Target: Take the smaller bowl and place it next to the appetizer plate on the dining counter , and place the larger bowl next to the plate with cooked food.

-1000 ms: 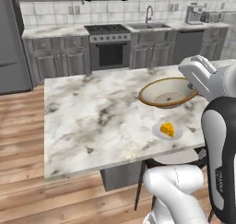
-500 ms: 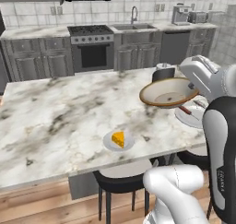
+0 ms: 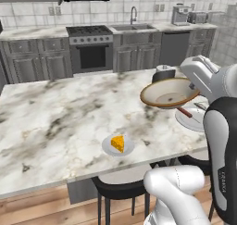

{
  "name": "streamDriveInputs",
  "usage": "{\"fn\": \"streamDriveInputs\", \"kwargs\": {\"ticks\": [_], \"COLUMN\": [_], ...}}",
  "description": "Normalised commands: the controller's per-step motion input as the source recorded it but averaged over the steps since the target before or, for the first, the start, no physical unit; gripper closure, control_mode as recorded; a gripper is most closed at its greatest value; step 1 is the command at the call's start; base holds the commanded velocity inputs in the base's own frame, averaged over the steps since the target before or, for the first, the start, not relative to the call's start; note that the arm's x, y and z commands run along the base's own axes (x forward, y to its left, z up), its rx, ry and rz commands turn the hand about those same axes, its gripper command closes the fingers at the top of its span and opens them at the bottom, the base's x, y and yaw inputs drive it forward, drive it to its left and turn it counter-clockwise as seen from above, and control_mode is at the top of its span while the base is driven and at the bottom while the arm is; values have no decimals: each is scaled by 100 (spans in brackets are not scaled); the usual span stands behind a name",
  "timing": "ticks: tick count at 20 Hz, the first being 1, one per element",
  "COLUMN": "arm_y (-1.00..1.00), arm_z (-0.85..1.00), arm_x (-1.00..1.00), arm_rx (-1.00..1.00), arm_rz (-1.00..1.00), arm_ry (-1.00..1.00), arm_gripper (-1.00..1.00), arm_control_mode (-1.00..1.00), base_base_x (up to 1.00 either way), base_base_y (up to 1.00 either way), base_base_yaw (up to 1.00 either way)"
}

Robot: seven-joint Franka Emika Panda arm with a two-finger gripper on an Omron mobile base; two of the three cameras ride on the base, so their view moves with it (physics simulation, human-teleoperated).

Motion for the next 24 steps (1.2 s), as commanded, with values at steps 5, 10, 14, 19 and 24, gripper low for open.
{"fn": "streamDriveInputs", "kwargs": {"ticks": [5, 10, 14, 19, 24], "arm_y": [0, 0, -15, -34, -23], "arm_z": [0, -2, -21, -38, -45], "arm_x": [0, 0, 6, 11, 10], "arm_rx": [0, 0, -2, 0, 0], "arm_rz": [0, -1, -3, 0, 0], "arm_ry": [0, 2, 2, -3, -8], "arm_gripper": [100, 100, 100, 100, 100], "arm_control_mode": [100, -100, -100, -100, -100], "base_base_x": [16, 2, 0, 0, 0], "base_base_y": [25, 0, 0, 0, 0], "base_base_yaw": [0, -1, 0, 0, 0]}}
